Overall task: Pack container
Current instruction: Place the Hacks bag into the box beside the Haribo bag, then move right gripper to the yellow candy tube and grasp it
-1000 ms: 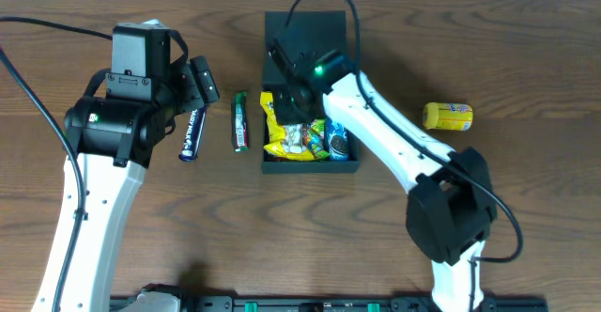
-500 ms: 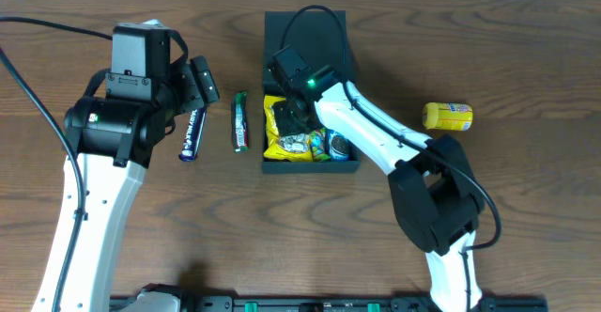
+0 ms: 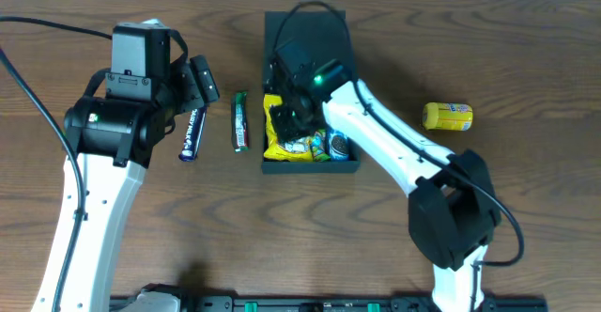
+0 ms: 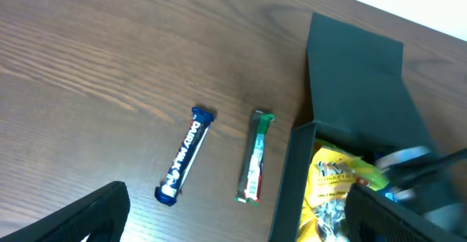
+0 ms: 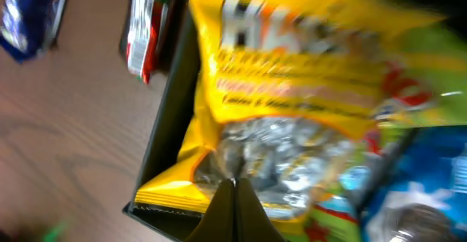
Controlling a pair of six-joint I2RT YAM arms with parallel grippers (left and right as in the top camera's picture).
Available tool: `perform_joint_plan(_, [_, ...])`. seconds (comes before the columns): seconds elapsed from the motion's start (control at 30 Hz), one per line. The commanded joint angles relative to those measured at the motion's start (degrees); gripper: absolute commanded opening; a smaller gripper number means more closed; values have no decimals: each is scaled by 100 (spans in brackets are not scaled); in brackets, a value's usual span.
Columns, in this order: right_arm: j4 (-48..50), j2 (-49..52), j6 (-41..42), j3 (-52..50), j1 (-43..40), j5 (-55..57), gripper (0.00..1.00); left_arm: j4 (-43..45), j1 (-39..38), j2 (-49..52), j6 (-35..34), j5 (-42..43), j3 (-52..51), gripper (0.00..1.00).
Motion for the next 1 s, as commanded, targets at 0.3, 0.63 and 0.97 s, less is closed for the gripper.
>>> perform_joint_plan(0.3, [1215,11,-219,-1217,203,-522,1,7,15,-52,122,155,-13,95])
perform_joint_plan(0.63, [-129,-975,-236,144,-284,-26,1,-55,15,-52,122,153,-11,95])
perform_joint_plan(0.97, [-1250,-1408,2218,-37,-2844,1123,49,-57,15,-52,120,153,-13,95])
